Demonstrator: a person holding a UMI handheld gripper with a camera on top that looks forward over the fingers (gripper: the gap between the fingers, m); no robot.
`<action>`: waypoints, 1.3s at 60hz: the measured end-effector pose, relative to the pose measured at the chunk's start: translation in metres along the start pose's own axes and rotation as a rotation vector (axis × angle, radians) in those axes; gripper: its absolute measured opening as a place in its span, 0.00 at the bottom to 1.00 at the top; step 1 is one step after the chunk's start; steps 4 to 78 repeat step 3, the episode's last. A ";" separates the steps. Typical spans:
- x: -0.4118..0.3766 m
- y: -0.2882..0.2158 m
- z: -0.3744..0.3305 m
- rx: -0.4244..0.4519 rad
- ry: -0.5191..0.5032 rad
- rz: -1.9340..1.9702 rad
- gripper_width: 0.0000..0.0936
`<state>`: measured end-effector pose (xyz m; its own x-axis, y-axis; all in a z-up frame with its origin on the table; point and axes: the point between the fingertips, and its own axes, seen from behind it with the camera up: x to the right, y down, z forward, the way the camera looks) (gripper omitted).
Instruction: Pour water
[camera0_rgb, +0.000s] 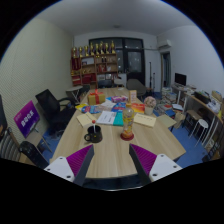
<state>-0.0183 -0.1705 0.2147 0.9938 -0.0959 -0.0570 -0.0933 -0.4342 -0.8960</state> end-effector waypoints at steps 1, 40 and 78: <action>-0.002 -0.001 -0.006 0.005 -0.001 0.000 0.86; -0.005 -0.004 -0.016 0.013 -0.001 -0.004 0.86; -0.005 -0.004 -0.016 0.013 -0.001 -0.004 0.86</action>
